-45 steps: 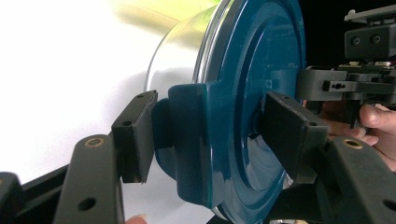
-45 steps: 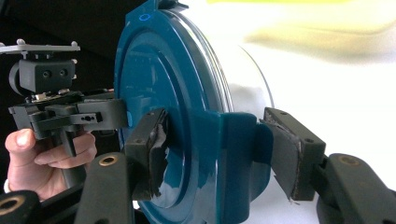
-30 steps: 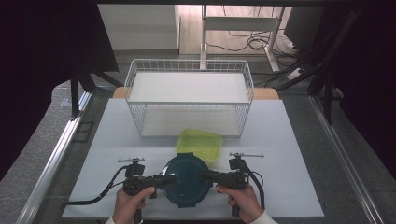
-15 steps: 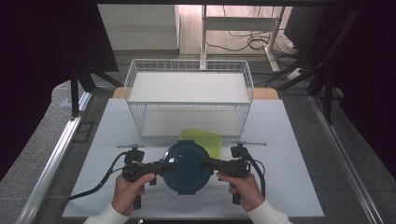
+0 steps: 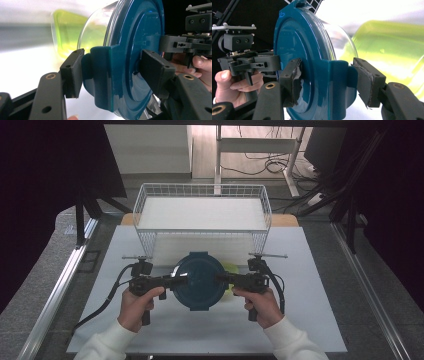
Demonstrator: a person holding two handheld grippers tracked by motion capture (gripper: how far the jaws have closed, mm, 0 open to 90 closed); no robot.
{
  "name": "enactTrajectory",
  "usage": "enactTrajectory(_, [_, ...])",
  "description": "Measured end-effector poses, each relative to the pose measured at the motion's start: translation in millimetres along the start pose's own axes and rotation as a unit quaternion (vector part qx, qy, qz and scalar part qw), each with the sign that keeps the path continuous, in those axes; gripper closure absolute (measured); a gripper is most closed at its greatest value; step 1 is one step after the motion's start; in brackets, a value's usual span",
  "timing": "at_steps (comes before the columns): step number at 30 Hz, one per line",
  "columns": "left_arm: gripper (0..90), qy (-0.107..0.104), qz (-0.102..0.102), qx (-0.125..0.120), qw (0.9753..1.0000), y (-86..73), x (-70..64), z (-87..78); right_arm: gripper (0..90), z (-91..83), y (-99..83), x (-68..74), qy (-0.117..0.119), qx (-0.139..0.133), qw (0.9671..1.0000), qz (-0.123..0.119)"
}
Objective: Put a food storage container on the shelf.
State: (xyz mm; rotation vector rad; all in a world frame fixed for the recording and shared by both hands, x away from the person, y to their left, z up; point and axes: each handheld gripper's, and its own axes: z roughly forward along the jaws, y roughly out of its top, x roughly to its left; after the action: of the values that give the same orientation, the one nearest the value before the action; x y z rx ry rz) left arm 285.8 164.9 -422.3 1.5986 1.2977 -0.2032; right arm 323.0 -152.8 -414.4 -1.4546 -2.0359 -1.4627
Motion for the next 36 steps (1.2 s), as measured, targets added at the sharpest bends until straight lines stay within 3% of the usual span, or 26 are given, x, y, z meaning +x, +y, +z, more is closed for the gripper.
enactTrajectory(22, [38.2, -0.008, 0.026, -0.019, 0.9995, 52.2, -12.3, -9.1, 42.1, -8.5, 50.7, 18.9, -0.001, -0.020, 0.9995, -0.024])
enactTrajectory(36, [38.2, -0.017, 0.026, -0.023, 0.9993, 81.4, -14.5, -11.8, 42.1, -11.0, 81.3, 29.2, -0.009, -0.020, 0.9990, -0.037])
